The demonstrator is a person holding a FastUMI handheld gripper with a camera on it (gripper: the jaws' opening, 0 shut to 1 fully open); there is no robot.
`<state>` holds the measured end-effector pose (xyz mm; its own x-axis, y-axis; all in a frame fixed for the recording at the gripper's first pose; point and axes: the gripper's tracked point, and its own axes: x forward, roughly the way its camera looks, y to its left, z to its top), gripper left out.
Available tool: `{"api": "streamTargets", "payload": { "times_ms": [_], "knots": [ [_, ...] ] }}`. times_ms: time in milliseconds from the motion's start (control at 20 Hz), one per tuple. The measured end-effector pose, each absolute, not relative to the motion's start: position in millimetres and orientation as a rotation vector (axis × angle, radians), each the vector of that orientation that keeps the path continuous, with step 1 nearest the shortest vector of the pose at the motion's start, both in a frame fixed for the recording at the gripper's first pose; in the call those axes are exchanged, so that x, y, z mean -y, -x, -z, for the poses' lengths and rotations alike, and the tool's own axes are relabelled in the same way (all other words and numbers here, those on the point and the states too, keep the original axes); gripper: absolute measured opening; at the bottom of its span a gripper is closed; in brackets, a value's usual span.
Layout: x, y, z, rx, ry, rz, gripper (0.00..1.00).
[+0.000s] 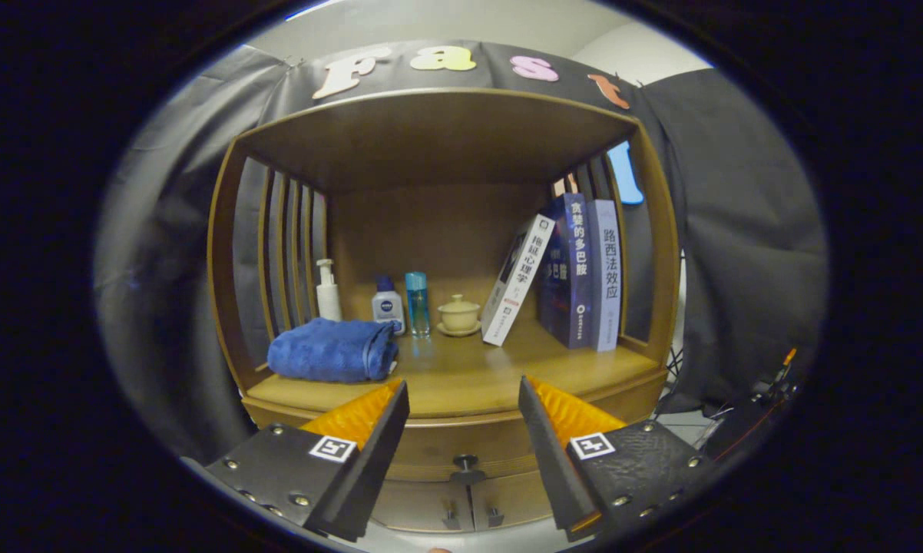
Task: Pull open the drawer, take out the items inside it, and place them on the countertop above the cabinet.
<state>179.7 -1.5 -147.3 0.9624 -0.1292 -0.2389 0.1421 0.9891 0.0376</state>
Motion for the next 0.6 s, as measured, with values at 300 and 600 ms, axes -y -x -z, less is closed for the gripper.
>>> {"api": "streamTargets", "payload": {
  "times_ms": [300, 600],
  "knots": [
    [7, -183, 224, -0.422, -0.037, 0.119, 0.86],
    [13, -183, 282, -0.536, -0.057, 0.095, 0.86]
  ]
}}
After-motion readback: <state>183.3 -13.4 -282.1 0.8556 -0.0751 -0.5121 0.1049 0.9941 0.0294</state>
